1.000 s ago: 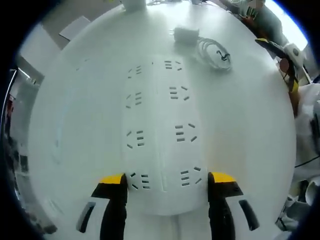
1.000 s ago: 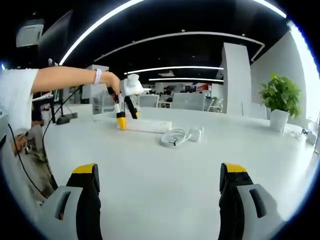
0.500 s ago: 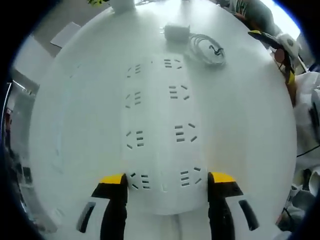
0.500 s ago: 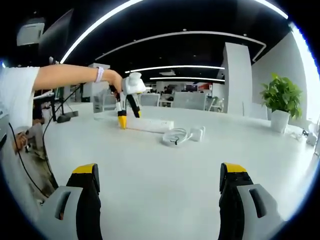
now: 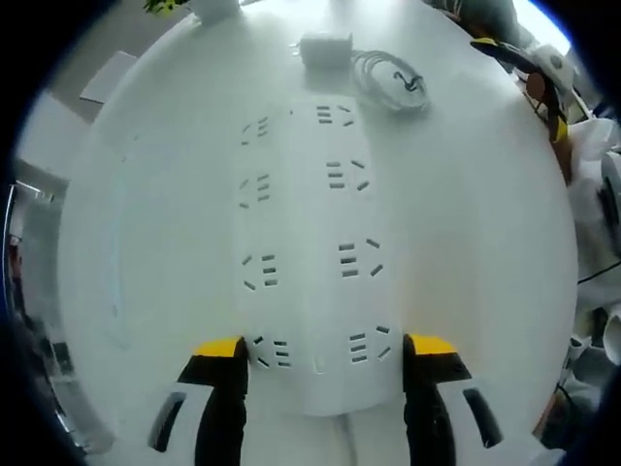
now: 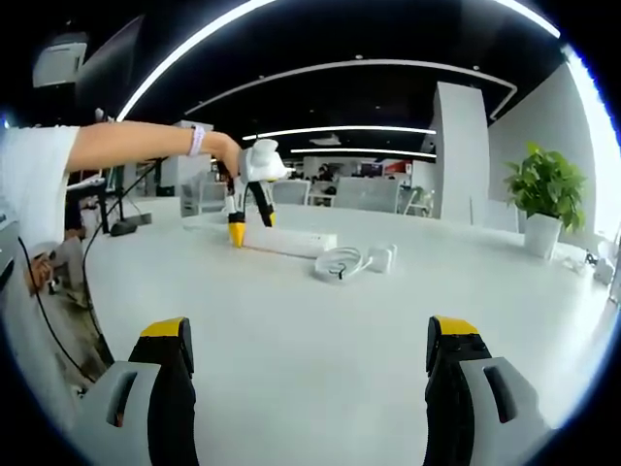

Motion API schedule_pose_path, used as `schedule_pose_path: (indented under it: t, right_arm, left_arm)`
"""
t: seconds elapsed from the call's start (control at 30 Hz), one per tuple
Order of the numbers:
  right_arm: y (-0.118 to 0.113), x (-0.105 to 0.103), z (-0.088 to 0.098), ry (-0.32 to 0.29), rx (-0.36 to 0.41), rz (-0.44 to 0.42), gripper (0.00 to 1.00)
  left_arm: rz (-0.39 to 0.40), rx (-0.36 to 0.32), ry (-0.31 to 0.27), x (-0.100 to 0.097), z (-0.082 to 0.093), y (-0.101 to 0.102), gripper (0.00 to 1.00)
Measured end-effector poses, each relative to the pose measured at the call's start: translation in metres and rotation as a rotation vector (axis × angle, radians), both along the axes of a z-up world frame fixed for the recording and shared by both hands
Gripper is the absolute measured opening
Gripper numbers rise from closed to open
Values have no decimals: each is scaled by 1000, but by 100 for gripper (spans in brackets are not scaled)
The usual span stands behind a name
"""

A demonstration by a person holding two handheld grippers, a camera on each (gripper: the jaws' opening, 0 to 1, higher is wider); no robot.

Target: Straighten the power strip on the desk, plug the charger into it

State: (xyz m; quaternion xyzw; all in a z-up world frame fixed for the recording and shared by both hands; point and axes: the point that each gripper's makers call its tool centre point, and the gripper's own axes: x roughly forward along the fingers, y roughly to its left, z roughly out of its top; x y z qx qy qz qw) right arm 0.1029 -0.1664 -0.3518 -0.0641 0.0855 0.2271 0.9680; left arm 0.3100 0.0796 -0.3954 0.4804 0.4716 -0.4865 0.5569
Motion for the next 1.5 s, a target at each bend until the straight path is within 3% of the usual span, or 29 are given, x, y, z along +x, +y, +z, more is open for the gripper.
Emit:
schedule_pose_path:
  t: [0.2, 0.47, 1.3, 1.5]
  right_arm:
    - [-1, -1, -1, 0, 1, -2, 100]
    - [1, -2, -1, 3, -1, 5, 100]
    - [4, -4, 4, -7, 12, 23, 100]
    - [6, -5, 5, -8, 13, 26, 100]
  left_arm:
    - [-79, 12, -5, 2, 1, -1, 65]
    - [-72, 33, -5, 7, 2, 1, 65]
    - [-25, -26, -30, 10, 5, 3, 65]
    - [-19, -9, -43, 7, 4, 14, 73]
